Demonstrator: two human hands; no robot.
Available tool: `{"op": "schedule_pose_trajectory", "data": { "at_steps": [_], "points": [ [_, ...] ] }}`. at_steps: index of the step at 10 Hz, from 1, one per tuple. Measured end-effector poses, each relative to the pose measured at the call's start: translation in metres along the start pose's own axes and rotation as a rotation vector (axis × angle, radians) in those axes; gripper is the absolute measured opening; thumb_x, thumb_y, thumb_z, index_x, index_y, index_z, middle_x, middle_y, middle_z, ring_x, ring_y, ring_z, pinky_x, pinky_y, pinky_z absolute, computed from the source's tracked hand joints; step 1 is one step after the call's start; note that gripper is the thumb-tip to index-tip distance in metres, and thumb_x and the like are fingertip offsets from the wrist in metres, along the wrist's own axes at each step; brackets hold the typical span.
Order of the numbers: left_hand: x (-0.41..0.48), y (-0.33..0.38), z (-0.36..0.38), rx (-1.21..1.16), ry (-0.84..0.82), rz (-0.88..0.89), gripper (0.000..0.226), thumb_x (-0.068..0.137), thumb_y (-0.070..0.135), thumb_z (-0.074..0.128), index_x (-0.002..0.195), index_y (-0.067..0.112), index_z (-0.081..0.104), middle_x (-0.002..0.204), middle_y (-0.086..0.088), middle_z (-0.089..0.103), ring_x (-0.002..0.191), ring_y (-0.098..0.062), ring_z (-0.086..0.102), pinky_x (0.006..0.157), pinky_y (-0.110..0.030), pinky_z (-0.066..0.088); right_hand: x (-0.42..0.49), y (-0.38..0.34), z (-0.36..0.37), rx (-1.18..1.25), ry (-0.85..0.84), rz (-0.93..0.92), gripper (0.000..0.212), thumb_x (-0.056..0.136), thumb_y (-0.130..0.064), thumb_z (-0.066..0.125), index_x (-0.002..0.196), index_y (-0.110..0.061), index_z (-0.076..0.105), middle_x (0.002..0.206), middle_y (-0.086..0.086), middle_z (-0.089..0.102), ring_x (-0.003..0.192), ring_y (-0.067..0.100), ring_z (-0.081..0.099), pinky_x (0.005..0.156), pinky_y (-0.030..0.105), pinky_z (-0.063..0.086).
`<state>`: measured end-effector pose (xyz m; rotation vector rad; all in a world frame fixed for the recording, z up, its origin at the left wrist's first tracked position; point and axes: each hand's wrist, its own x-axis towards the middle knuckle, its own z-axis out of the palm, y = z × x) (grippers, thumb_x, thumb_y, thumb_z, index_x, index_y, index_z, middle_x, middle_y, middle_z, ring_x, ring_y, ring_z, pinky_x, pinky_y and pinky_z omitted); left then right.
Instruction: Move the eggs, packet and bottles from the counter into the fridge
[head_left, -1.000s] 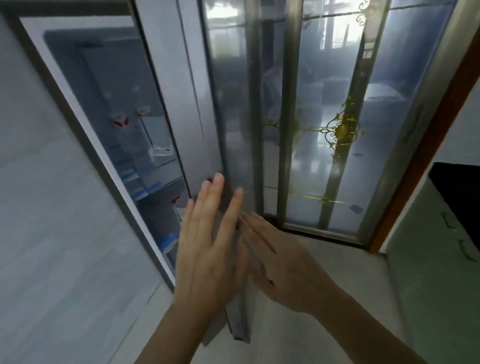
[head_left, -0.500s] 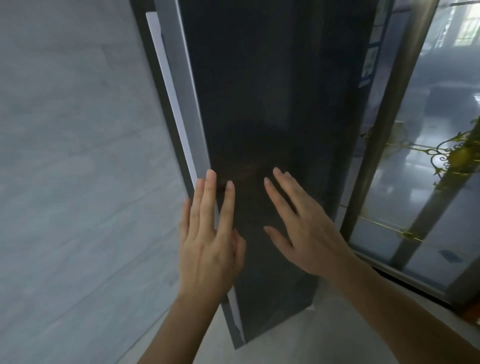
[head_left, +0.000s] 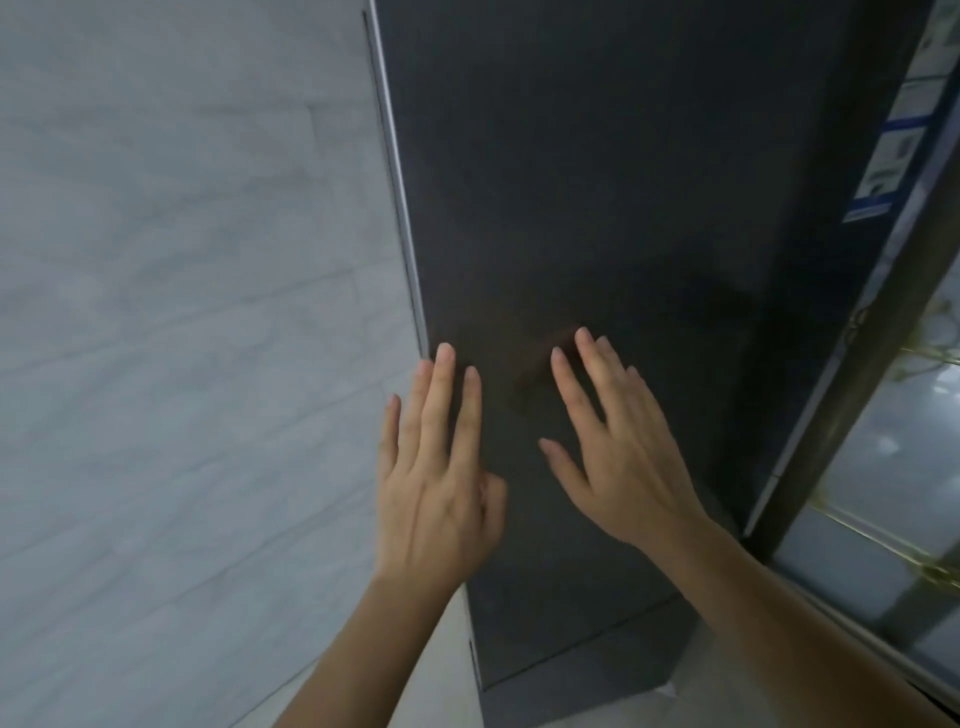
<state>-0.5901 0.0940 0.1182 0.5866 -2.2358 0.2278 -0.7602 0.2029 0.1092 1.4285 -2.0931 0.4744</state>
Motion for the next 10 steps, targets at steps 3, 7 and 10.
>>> {"op": "schedule_pose_trajectory", "data": {
  "at_steps": [3,7,10],
  "points": [
    [0.026,-0.033,0.041,0.183,-0.247,-0.002,0.090,0.085,0.027,0.057,0.158,0.011,0.006,0.167,-0.007,-0.003,0.154,-0.025,-0.005,0.123,-0.051,0.015,0.041,0.006,0.040,-0.035,-0.018,0.012,0.081,0.099,-0.047,0.048,0.161,-0.017,0.007,0.169,0.008,-0.002,0.155,0.029,0.005,0.122,0.055,0.020],
    [0.027,-0.009,0.034,0.161,-0.221,-0.112,0.083,0.089,0.042,0.056,0.158,0.017,0.016,0.167,-0.005,0.005,0.154,-0.025,0.003,0.121,-0.054,0.020,0.038,0.011,0.020,-0.020,-0.083,-0.024,0.084,0.094,-0.046,0.052,0.161,-0.021,0.006,0.170,0.005,-0.002,0.156,0.025,0.003,0.123,0.055,0.019],
    [0.013,0.014,0.025,0.123,-0.308,-0.113,0.074,0.092,0.058,0.045,0.155,0.023,0.026,0.160,0.000,0.032,0.148,-0.024,0.028,0.119,-0.049,0.029,0.006,0.023,-0.008,0.004,-0.148,0.021,0.074,0.092,-0.043,0.052,0.158,-0.023,0.025,0.163,0.004,0.032,0.152,0.025,0.024,0.122,0.051,0.025]
  ]
}}
